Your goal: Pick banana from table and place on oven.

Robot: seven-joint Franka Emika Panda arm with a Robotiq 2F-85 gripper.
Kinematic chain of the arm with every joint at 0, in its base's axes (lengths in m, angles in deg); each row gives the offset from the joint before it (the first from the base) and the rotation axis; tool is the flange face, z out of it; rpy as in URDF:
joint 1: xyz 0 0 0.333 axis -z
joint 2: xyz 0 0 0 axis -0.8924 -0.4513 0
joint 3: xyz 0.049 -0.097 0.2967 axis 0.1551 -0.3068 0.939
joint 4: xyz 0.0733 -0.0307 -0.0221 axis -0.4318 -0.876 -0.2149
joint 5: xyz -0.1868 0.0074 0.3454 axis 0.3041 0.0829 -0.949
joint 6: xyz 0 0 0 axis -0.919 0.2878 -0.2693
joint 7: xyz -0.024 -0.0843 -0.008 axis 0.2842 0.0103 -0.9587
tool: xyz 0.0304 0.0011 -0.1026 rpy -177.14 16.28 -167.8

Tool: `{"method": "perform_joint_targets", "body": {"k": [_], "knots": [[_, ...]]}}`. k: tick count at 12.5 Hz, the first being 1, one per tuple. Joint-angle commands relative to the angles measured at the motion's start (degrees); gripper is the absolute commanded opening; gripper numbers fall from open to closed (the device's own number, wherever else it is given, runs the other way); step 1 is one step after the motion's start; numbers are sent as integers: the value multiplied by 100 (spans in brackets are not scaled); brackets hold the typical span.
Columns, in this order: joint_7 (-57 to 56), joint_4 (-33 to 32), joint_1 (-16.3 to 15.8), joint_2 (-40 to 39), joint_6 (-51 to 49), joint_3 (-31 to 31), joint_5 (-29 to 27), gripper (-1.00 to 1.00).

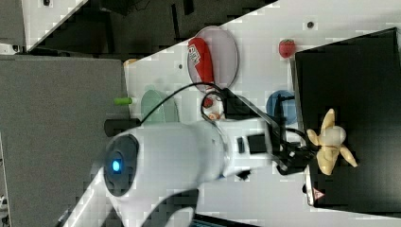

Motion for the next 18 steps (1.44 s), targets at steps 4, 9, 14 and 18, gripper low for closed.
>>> {"method": "perform_joint_targets", "body": {"k": [4,9,14,18], "knots": [[566,384,-443,694,-854,386,125,100],[3605,385,-647,1774,-2151,1914,222,100],[5023,332,-647,2451,-2919,2934,450,100],[5033,290,-644,2583,-2922,2891,450,100]]}}
